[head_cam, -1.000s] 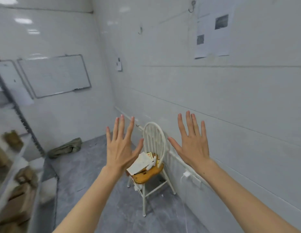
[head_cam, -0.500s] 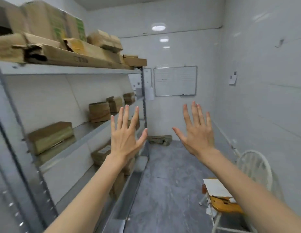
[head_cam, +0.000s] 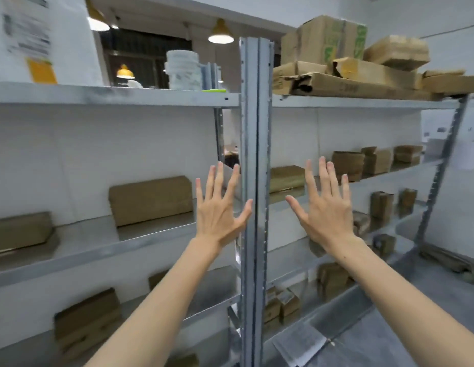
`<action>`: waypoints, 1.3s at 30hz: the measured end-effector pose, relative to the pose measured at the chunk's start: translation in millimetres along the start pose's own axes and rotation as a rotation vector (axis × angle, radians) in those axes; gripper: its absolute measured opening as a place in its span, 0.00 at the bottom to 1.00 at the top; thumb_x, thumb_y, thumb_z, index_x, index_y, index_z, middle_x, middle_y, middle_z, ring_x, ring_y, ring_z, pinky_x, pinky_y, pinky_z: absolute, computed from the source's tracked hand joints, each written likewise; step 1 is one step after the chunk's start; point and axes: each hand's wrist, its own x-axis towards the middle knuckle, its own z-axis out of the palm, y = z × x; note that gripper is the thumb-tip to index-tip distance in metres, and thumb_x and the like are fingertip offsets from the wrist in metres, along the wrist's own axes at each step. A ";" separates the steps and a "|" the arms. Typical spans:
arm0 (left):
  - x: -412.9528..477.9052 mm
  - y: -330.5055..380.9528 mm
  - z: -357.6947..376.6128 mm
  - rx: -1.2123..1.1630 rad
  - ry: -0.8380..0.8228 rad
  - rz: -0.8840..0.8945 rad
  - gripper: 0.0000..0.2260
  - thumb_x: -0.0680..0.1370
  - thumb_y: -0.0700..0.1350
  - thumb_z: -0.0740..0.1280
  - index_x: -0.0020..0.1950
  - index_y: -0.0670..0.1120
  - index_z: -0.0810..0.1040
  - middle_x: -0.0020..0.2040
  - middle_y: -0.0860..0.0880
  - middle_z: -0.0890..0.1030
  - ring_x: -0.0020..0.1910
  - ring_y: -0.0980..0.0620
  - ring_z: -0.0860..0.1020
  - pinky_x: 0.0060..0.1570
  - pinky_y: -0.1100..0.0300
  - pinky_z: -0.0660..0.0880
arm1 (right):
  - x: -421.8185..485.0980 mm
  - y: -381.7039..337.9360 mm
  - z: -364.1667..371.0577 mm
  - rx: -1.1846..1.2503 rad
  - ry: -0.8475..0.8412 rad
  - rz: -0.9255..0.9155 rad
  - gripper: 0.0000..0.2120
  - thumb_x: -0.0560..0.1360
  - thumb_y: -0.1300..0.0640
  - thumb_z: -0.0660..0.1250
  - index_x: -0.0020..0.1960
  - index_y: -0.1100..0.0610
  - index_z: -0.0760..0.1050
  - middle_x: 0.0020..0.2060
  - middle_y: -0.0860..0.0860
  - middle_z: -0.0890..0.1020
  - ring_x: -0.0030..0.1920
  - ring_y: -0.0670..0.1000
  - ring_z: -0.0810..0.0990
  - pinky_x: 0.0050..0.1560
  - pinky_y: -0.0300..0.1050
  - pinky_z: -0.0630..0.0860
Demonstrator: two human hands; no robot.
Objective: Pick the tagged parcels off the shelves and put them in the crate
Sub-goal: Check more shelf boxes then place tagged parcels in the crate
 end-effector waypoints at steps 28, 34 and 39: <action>-192.3 -457.1 -320.4 0.522 0.068 -0.496 0.34 0.78 0.62 0.56 0.81 0.52 0.54 0.81 0.42 0.57 0.80 0.44 0.54 0.77 0.41 0.54 | 18.7 -573.6 -14.2 0.553 -0.043 -0.354 0.38 0.80 0.34 0.50 0.81 0.55 0.49 0.78 0.61 0.59 0.78 0.60 0.59 0.75 0.57 0.62; -199.8 -489.2 -312.6 0.462 0.049 -0.542 0.32 0.79 0.62 0.54 0.81 0.52 0.56 0.79 0.42 0.61 0.79 0.44 0.58 0.77 0.44 0.56 | 29.3 -617.2 6.3 0.612 -0.093 -0.392 0.36 0.81 0.35 0.49 0.81 0.55 0.51 0.78 0.60 0.60 0.76 0.61 0.62 0.68 0.55 0.69; -195.4 -506.1 -289.0 0.479 0.012 -0.573 0.32 0.79 0.61 0.55 0.81 0.52 0.56 0.80 0.43 0.60 0.79 0.44 0.57 0.76 0.44 0.58 | 42.2 -630.5 34.6 0.631 -0.144 -0.427 0.35 0.81 0.36 0.49 0.81 0.55 0.49 0.78 0.60 0.60 0.77 0.60 0.62 0.68 0.55 0.70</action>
